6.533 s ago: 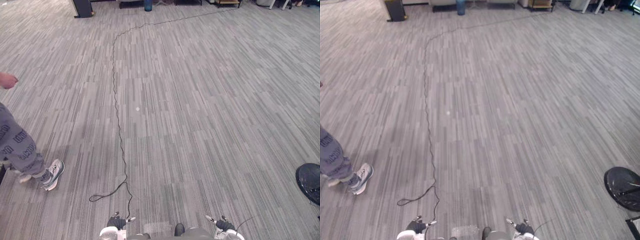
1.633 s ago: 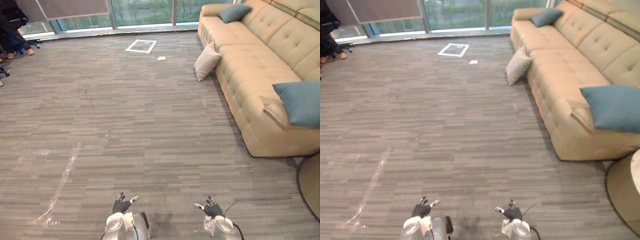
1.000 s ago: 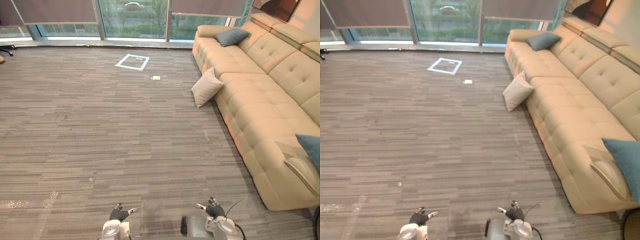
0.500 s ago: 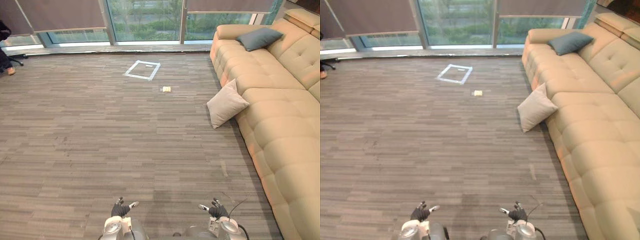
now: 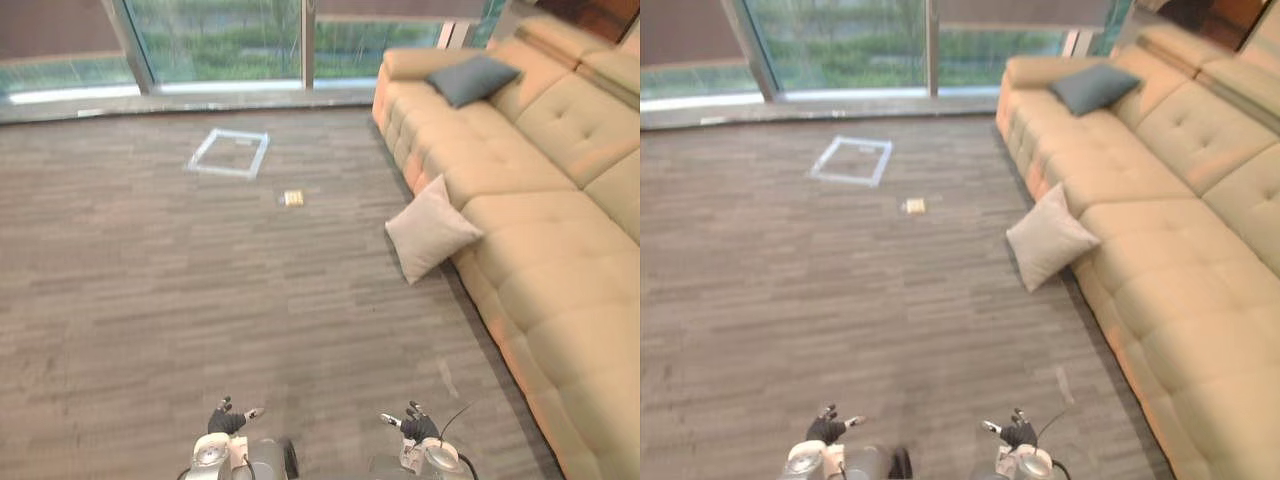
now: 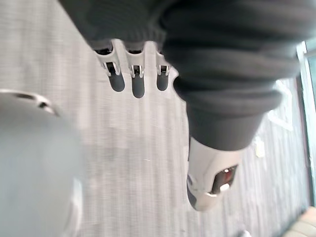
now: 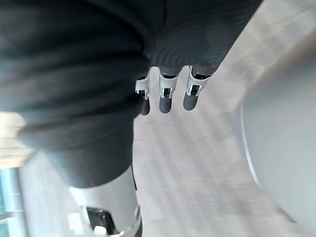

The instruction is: Pick up cushions and gather them together orderly.

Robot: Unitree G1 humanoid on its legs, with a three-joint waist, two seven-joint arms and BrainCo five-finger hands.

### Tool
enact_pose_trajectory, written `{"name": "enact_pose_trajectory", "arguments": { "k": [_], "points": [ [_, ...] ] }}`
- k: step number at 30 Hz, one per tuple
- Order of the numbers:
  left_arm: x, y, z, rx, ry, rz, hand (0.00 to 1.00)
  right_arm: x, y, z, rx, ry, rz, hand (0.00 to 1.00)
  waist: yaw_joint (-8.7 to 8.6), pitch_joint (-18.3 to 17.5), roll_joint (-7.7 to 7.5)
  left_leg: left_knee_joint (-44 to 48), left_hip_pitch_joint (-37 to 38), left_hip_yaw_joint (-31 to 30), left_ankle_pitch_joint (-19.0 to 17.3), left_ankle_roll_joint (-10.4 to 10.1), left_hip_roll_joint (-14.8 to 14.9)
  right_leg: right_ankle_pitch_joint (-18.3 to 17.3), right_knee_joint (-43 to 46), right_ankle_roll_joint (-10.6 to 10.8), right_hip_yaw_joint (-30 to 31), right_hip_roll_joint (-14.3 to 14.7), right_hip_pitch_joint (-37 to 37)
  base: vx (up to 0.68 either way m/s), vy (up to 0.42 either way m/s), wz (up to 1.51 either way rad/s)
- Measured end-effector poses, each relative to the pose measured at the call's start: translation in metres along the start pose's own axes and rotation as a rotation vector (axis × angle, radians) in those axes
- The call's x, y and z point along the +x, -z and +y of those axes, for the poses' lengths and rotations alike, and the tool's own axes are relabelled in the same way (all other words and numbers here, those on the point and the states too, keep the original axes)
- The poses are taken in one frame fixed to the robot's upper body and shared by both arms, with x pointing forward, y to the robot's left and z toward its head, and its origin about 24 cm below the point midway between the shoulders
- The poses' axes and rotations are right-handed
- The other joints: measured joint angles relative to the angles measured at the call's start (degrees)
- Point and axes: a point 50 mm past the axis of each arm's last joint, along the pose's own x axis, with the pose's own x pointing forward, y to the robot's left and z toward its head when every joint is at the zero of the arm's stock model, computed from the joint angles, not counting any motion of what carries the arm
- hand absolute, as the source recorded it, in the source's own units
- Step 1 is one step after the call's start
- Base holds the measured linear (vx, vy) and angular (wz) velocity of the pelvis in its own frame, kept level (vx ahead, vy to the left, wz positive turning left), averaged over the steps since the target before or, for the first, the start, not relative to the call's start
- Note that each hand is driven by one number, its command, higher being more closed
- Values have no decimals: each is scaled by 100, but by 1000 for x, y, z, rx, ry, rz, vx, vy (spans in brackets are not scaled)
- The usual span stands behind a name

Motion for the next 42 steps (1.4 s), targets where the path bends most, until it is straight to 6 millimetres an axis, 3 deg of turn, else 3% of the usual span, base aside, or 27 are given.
{"name": "enact_pose_trajectory", "arguments": {
  "k": [2,3,5,6,7,8,10,11,13,14,16,18,21,24,26,27,29,30,31,32,33,36,39,41,42],
  "points": [
    [0,1,-5,10,19,10,0,2,-4,-4,14,16,-10,0,-51,22,29,-445,502,14,1,-2,2,-70,-1024,-93,-566,33,-403,450,6,10],
    [0,1,-9,5,29,10,0,2,-5,-7,19,23,-13,0,-82,37,50,-659,723,14,0,-3,7,71,-1817,-220,-841,107,-543,595,-35,23],
    [-1,1,-14,23,49,8,0,3,-3,-16,-2,35,6,0,-127,74,45,-937,1185,-41,-110,-180,-22,793,-3494,-475,-1011,347,-631,755,-98,34],
    [-1,2,-14,26,49,9,0,3,-1,-16,-4,36,14,0,-130,79,29,-937,1229,-69,-126,-201,-37,880,-3620,-495,-995,356,-619,696,-152,37],
    [-2,4,-13,30,49,15,0,1,5,-19,10,45,33,0,-156,71,-16,-928,1427,-216,-171,-268,-93,1498,-3646,-956,-838,364,-590,586,-157,18],
    [-3,6,-20,22,66,23,0,3,-2,-23,-2,50,9,0,-212,30,193,-814,1530,-290,-151,-293,101,1132,-3229,-1027,-886,434,-598,704,-199,15],
    [-4,9,-28,9,81,35,0,3,-5,-28,-2,59,0,0,-249,-8,419,40,1255,-425,-103,-378,325,629,-2919,-1104,-963,547,-544,618,-233,3],
    [-4,8,-29,-15,76,35,0,3,-7,-31,3,70,-4,0,-284,0,526,1221,818,-553,119,-708,591,390,-2964,-1118,-967,704,-318,690,-284,0],
    [-4,4,-28,-53,63,20,0,3,-7,-30,-4,64,4,0,-270,40,574,3147,48,-751,465,-1048,952,256,-3312,-1175,-881,976,194,664,-233,-29],
    [-3,0,-24,-76,46,3,0,3,-6,-26,-18,48,10,0,-255,95,516,4035,-338,-618,327,-932,1176,185,-3609,-1222,-728,1148,687,524,-153,-53],
    [-2,-5,-19,-83,31,-23,0,3,-3,-17,-10,27,19,0,-164,154,342,4364,-806,-337,81,-781,1264,100,-3955,-1268,-485,1209,1316,402,-100,-70],
    [-1,-12,-18,-87,29,-52,0,2,-1,-13,6,20,25,0,-66,174,237,3924,-1354,-71,-114,-580,1287,67,-4218,-1190,-177,1215,1718,413,-60,-93],
    [-2,-19,-23,-118,32,-80,0,2,-3,-14,30,29,17,0,37,186,351,2556,-2057,-70,-138,-515,1161,-82,-4471,-969,382,1172,2218,407,75,-94],
    [-2,-22,-24,-136,30,-98,0,2,-3,-7,8,11,14,0,63,183,360,1225,-2356,-898,102,-589,709,-547,-4283,-792,942,1012,2410,477,271,-96],
    [-2,-22,-24,-150,28,-99,0,1,-1,-4,-6,2,20,0,160,132,357,954,-2356,-1143,440,-620,644,-996,-3931,-610,1481,968,2417,480,362,-128],
    [-2,-22,-23,-146,27,-101,0,0,3,-3,-5,-1,34,0,215,19,299,1167,-2349,-1094,619,-595,577,-1153,-3806,-520,1731,868,2421,568,439,-127],
    [-1,-17,-12,-122,5,-83,0,-5,14,5,-6,-23,59,0,214,-232,-48,1506,-2241,-714,320,-408,408,-1144,-3060,-379,2036,593,2149,671,496,-106],
    [0,-17,-9,-110,-2,-82,0,-6,16,9,-2,-33,64,0,222,-257,-129,1530,-2135,-508,189,-327,384,-1038,-2481,-192,2095,529,1890,608,431,-92],
    [0,-17,-7,-97,-5,-75,0,-5,14,13,-6,-45,60,0,210,-222,-191,1530,-1884,-299,8,-225,369,-689,-1539,183,2065,463,1479,460,327,-83],
    [1,-16,-8,-79,-1,-63,0,-5,14,14,-16,-53,58,0,192,-208,-180,1483,-1588,-177,-150,-148,358,-452,-691,385,1877,372,1123,424,282,-73],
    [1,-14,-10,-62,7,-48,0,-5,12,14,-29,-57,52,0,185,-188,-146,1393,-1322,-101,-236,-120,357,-453,-248,380,1604,278,925,388,229,-62],
    [1,-10,-15,-30,29,-33,0,-5,5,20,-47,-84,17,0,166,-144,-45,622,-364,347,-281,-125,380,-549,62,133,449,-83,195,369,176,-62],
    [-1,-3,-16,-10,37,-10,0,-2,-4,24,-53,-93,-10,0,90,-72,103,6,228,952,-220,-229,459,-488,-1331,-141,-1223,-407,-99,262,84,-69],
    [-1,2,-15,19,46,7,0,1,-12,23,-65,-93,-27,0,26,-36,160,-244,542,1262,-198,-268,419,38,-2516,-471,-2107,-344,-234,372,10,-75],
    [-1,2,-14,28,46,10,0,2,-11,21,-71,-89,-21,0,19,-50,133,-281,614,1273,-190,-285,354,402,-2960,-581,-2117,-231,-267,421,-59,-73]
  ]
}}
